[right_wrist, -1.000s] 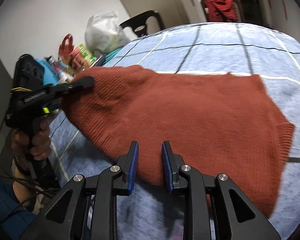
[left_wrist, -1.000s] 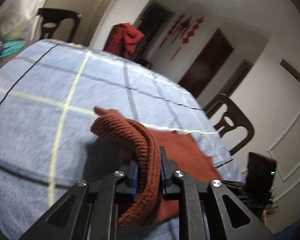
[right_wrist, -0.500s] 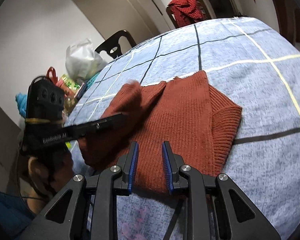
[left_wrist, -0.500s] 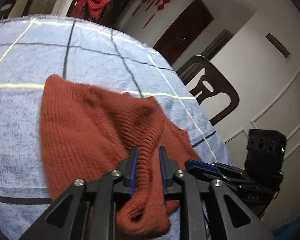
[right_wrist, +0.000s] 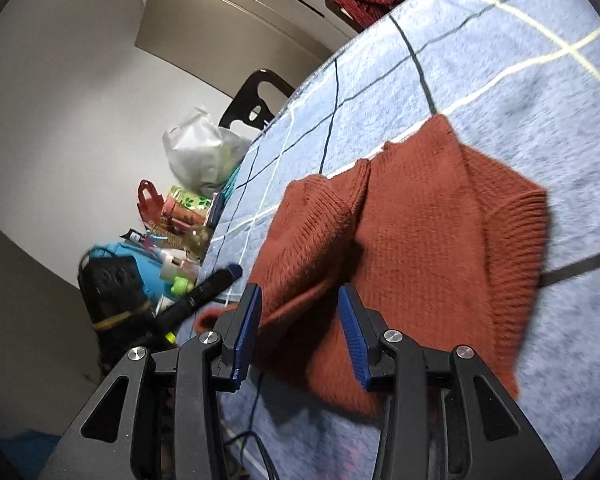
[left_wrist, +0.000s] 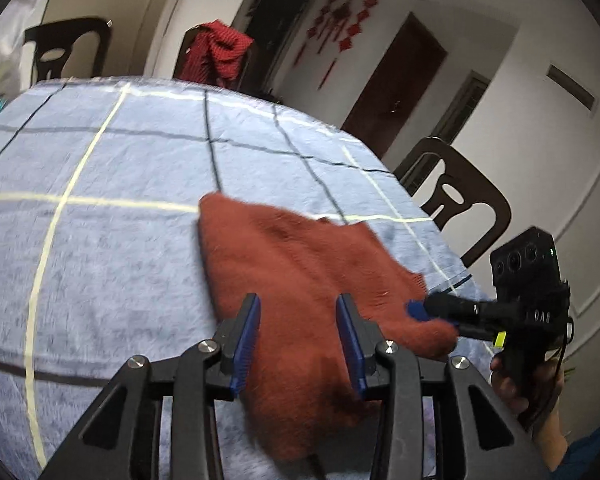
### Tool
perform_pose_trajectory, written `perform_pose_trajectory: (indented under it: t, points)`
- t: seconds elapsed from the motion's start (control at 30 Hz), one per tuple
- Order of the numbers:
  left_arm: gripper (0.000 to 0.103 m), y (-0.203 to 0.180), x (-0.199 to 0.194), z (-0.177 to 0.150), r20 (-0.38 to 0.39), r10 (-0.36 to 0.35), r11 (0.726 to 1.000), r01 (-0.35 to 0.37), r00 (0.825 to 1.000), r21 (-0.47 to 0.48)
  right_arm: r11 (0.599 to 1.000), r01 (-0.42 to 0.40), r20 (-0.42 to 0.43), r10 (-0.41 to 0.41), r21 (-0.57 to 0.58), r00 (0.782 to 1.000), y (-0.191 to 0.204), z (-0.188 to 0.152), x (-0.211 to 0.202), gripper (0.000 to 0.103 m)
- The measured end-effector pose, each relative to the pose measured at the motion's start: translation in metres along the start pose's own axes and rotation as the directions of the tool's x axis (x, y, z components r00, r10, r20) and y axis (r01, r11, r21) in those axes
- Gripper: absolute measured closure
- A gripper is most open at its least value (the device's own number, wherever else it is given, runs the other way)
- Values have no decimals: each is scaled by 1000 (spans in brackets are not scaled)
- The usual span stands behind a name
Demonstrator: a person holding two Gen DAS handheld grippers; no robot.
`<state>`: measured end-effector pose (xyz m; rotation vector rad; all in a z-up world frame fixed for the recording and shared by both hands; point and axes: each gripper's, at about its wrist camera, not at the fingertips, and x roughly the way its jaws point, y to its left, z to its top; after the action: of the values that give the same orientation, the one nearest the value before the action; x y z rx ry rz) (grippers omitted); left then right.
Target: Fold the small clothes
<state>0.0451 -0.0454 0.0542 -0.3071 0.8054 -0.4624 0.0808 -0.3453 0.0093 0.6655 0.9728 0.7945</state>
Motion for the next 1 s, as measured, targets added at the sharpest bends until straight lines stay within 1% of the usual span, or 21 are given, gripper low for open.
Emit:
perform_pose_trajectory:
  t: [0.17,0.33,0.57,0.7,0.77,0.87,0.9,0.93,0.97,1.0]
  points:
    - [61,6,8,-10,-13,10,1000,-11,1000,-9,999,37,-82,-34,37,996,-2,10,27,62]
    - [58,5,13,-15,-16,12,1000,-12,1000,3,998,46,-106,-41,43,994,3,14,37,62]
    - [57,-5,14,-19,-11,65,996,-64,998,68,992,2,-109,11,126,994,-4,21,40,62]
    - [52,-16,17,-24,0,106,986,-105,994,132,984,-13,-113,33,175,993,-10,22,40,62]
    - [50,-24,19,-27,8,131,976,-130,991,176,986,-4,-111,22,165,994,-10,23,40,62]
    - [50,-28,19,-26,12,144,970,-144,990,198,996,41,-127,-30,83,991,0,21,45,62]
    - [50,-28,18,-25,11,143,970,-143,990,198,997,56,-131,-49,49,990,4,19,48,65]
    - [50,-28,18,-24,9,141,971,-140,990,195,997,72,-134,-68,25,989,6,18,50,79]
    - [50,-26,18,-24,6,137,973,-136,991,188,997,81,-140,-78,18,987,6,17,53,86]
    - [50,-24,17,-22,3,129,976,-127,992,177,997,82,-139,-79,16,987,5,17,54,87]
